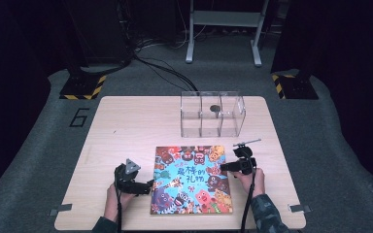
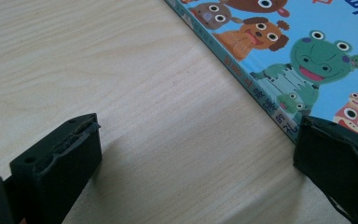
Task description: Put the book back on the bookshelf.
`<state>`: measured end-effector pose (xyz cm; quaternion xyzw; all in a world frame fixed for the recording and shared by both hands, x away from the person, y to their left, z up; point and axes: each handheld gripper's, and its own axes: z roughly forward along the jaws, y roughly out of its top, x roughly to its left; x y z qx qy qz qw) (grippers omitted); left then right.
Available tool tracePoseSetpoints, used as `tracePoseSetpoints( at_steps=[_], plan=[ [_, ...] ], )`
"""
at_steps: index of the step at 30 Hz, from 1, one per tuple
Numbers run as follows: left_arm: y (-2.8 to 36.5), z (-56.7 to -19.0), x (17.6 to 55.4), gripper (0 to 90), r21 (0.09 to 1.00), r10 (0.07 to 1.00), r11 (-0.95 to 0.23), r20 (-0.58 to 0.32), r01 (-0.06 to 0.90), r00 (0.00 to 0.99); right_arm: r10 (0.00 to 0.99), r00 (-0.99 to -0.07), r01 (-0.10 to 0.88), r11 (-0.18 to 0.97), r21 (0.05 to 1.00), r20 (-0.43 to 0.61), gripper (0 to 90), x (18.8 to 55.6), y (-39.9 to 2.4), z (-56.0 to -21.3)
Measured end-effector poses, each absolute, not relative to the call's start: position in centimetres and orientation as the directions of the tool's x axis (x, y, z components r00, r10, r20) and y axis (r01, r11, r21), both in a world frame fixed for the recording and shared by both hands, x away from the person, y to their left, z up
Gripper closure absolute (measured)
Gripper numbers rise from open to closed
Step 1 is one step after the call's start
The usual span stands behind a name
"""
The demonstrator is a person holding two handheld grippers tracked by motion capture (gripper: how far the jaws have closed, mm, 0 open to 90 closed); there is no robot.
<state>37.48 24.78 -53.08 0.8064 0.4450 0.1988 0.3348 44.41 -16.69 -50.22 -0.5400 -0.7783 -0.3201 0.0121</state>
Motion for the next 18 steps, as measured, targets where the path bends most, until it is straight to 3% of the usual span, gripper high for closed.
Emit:
tracePoseSetpoints(
  at_steps=[9,15,18],
  plan=[
    [24.84,-53.05,37.49,0.7,0.713,0.847,-0.389,0.028,0.583,0.531,0.829,-0.390,0.858,0.169,0.484,0.402,61.0,44.46,-16.78,-50.36],
    [24.89,-53.01,37.50,0.7,0.709,0.844,-0.397,0.032,0.583,0.536,0.801,-0.351,0.881,0.108,0.460,0.484,61.4,44.47,-17.39,-50.70],
    [24.88,-53.02,37.50,0.7,0.710,0.844,-0.396,0.031,0.583,0.535,0.808,-0.359,0.878,0.122,0.463,0.468,61.3,44.38,-17.22,-50.59]
  ],
)
